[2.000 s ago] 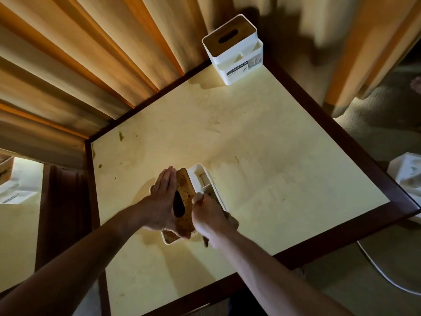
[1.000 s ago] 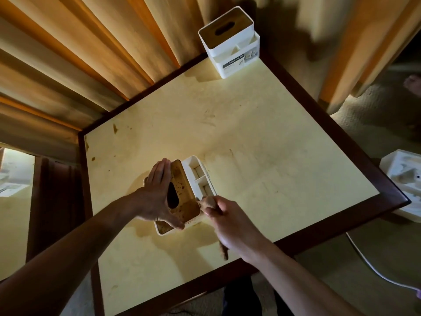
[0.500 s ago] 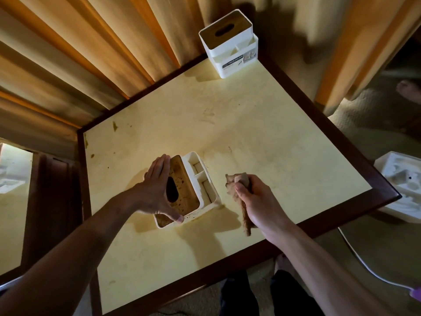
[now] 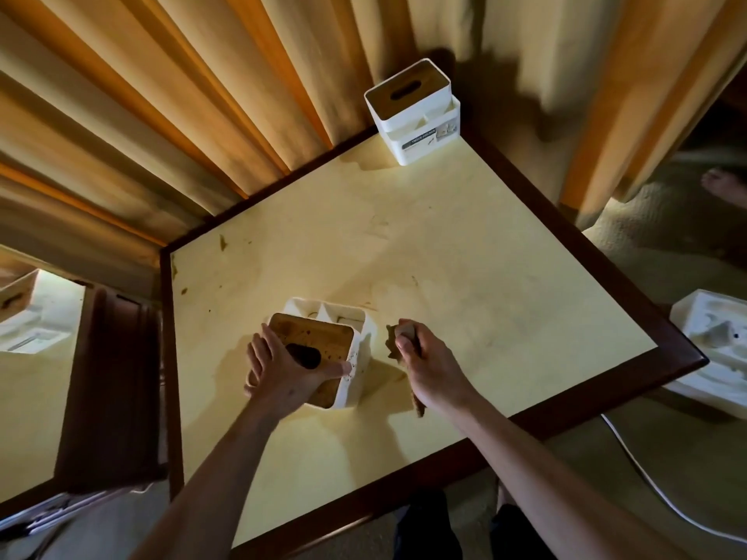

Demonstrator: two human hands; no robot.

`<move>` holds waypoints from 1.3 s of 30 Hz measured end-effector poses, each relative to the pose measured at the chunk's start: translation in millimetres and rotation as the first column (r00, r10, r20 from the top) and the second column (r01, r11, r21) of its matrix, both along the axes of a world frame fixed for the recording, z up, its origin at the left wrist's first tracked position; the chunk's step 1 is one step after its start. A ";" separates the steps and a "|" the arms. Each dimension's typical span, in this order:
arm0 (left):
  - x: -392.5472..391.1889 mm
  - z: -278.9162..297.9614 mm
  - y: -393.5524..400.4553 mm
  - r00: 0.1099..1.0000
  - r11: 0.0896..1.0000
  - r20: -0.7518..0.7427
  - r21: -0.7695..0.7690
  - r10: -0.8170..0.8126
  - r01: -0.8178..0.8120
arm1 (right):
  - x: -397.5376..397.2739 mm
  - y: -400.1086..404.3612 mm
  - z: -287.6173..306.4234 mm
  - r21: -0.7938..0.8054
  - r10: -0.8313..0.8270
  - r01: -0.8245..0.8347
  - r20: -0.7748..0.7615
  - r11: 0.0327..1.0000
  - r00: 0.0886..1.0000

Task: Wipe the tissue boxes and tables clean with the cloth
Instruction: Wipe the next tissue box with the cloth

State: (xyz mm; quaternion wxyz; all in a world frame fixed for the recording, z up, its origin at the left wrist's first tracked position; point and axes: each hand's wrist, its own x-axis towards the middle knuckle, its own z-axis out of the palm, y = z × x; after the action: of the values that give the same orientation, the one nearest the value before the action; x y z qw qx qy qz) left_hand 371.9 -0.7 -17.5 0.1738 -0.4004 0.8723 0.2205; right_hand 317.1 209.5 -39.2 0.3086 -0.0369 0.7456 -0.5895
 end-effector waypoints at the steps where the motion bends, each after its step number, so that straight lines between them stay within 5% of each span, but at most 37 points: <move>1: -0.4 -0.3 6.5 0.999 0.999 -0.016 0.001 0.049 -0.049 | 0.6 -2.2 -2.1 0.009 0.009 -0.009 -0.008 1.000 1.000; 8: -9.2 -5.3 43.8 0.939 0.939 0.008 -0.038 0.343 -0.343 | 1.6 -7.8 -11.4 0.000 -0.001 0.001 -0.029 1.000 1.000; 13: -12.3 -2.1 49.8 0.920 0.920 0.036 -0.004 0.391 -0.391 | 0.7 -6.6 -16.8 -0.047 -0.015 0.016 0.012 0.999 1.000; 15: -10.2 -0.1 45.0 0.948 0.949 0.036 -0.005 0.316 -0.316 | 0.2 -4.6 -19.6 -0.107 0.002 0.003 0.043 0.994 0.999; 18: -2.3 3.2 27.7 0.997 0.998 0.032 -0.011 -0.063 0.064 | 0.5 -0.9 -22.2 -0.184 0.064 -0.046 0.089 0.982 0.994; 22: -10.7 14.0 0.9 0.872 0.906 0.249 0.071 -0.421 0.417 | 2.9 -1.2 -23.1 -0.314 0.117 -0.021 0.290 0.949 0.950; 28: -28.9 11.6 -18.7 0.781 0.857 0.368 0.106 -0.505 0.504 | 16.3 -33.7 -28.9 -0.301 0.097 0.046 0.445 0.952 0.890; 39: -27.9 7.6 -22.4 0.802 0.855 0.313 0.078 -0.509 0.512 | -15.6 -98.2 -63.5 -0.252 -0.012 0.120 0.392 0.960 0.920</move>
State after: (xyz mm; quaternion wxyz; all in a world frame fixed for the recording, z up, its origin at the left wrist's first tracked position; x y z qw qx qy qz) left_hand 344.0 -23.0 -9.9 0.3650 -0.1824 0.9083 0.0926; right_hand 301.5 111.4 -102.6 0.4213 0.0635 0.5830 -0.6918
